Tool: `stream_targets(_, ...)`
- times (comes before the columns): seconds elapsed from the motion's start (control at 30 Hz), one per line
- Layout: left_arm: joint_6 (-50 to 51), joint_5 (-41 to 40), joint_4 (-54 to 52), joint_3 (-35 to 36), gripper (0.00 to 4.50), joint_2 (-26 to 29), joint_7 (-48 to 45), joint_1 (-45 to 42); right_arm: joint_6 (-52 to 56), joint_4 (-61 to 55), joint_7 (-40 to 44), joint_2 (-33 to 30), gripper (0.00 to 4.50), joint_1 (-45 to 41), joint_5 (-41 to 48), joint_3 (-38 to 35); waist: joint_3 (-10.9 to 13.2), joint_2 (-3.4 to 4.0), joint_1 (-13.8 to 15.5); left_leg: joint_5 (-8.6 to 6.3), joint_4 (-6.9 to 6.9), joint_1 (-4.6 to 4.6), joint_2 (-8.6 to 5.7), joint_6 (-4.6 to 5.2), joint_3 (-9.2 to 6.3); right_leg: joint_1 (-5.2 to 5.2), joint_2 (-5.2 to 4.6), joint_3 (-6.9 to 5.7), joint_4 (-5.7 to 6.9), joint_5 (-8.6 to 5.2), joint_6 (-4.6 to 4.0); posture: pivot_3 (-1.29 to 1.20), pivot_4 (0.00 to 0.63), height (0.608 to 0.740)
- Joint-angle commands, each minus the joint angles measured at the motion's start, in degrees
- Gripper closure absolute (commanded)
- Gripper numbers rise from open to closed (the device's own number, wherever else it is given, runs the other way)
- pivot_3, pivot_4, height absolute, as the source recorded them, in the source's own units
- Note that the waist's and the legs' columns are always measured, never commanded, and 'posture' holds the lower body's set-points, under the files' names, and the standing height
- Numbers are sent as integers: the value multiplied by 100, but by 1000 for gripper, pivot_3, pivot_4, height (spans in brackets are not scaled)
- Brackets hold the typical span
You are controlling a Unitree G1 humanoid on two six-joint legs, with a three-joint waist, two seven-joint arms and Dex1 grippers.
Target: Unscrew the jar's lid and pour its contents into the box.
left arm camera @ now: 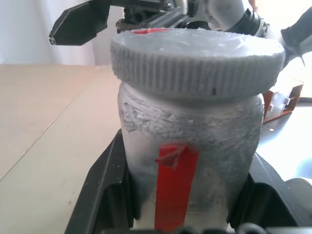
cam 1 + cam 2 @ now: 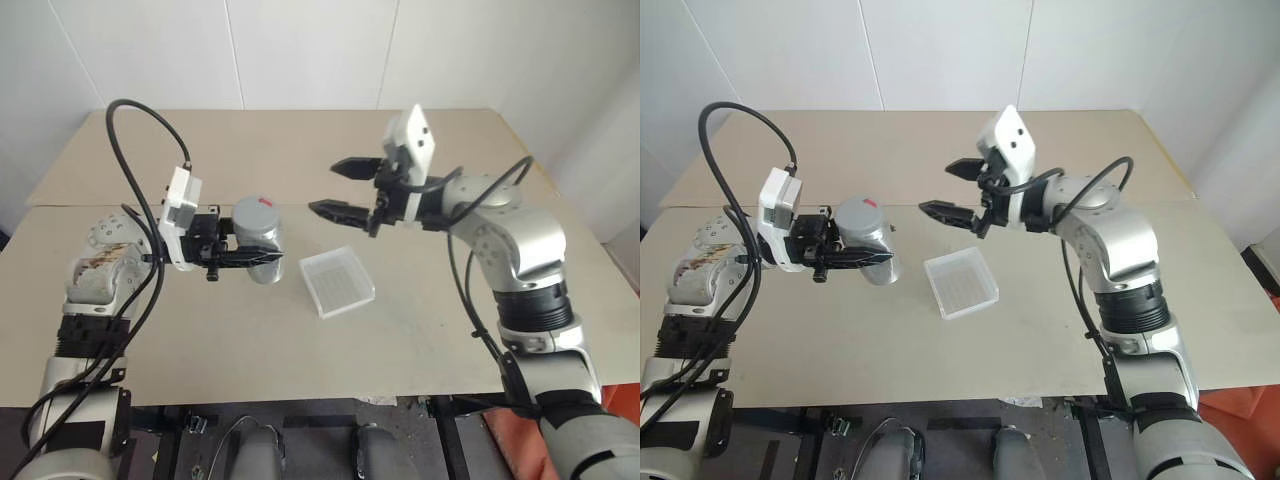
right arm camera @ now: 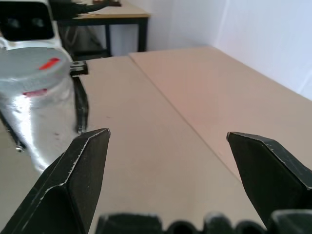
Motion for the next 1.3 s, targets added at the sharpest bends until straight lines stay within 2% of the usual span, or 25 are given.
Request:
stream_targets(0.03, -6, -149, -266, 196, 2576, 83, 36, 58, -142, -171, 54, -101, 43, 43, 32, -214, 0, 0, -30, 0, 0, 1, 0, 0, 0, 0, 0, 2, 0, 0, 0, 0, 150, 740)
stream_targets(0.27, -50, -168, -263, 142, 2576, -55, 183, 100, 124, -882, 161, -270, 43, 186, 401, -344, 0, 0, -3, 0, 0, -2, 0, 0, 0, -1, -1, 2, 1, 0, 0, 0, 150, 740)
stream_targets(0.47, -126, -88, -20, 9, 2576, -305, 195, -176, 556, -1460, -7, 41, 43, 83, 919, -211, 0, 0, 10, 0, 1, 0, 0, 0, 0, 1, -1, 1, 1, 0, 0, 0, 150, 740)
stream_targets(0.87, -191, -32, 136, -61, 2576, -494, 132, -356, 593, -1245, -732, 901, 43, -341, 582, 310, 0, 0, 1, 0, 2, 0, -1, 0, 0, 1, -2, 1, 9, 0, 0, 0, 150, 740)
stream_targets(1.3, -178, -37, 74, -72, 2576, -497, 102, -318, 512, -900, -761, 1287, 43, -536, 378, 618, 0, 0, -5, 0, 2, 0, 0, 0, -1, 0, 0, 0, 10, 0, 0, 0, 150, 740)
